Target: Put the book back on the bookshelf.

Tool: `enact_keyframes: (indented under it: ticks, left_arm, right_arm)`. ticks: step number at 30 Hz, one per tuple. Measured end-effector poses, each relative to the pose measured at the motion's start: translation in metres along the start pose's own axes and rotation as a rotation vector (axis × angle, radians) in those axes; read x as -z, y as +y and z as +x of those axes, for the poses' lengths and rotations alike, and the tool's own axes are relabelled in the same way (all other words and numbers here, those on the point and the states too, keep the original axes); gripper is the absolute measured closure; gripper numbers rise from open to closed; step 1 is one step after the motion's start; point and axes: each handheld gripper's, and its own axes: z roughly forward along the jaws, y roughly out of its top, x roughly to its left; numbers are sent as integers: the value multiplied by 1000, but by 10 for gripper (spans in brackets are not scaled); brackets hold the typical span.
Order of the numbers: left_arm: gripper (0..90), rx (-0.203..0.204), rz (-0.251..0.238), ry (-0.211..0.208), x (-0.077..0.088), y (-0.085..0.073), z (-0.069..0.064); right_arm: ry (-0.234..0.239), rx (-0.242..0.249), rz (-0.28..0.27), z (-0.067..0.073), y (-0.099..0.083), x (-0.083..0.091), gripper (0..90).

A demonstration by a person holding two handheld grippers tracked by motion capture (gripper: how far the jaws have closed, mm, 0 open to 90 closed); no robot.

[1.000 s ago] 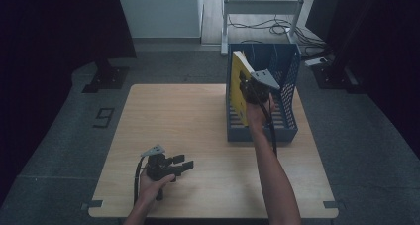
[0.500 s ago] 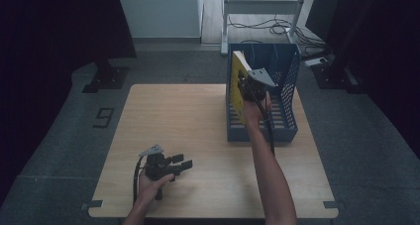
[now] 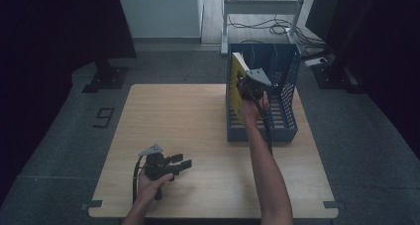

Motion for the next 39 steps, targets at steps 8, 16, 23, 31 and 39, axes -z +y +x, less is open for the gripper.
enact_keyframes:
  ticks: [8, 16, 23, 31, 39]
  left_arm:
    - [366, 4, -2, 2, 2, 0, 2]
    - [366, 4, -2, 1, 2, -1, 2]
    - [366, 10, -3, 6, 3, -1, 4]
    - [366, 1, -2, 3, 3, -2, 1]
    - [365, -2, -6, 3, 5, -2, 0]
  right_arm:
    - [-21, -1, 8, 3, -13, -9, 741]
    - [-23, -8, 34, 3, -28, -15, 741]
    - [-11, 11, 47, 6, -37, -7, 737]
    - [22, 19, 110, 6, -39, 8, 718]
    - [34, 24, 141, 3, -37, 13, 714]
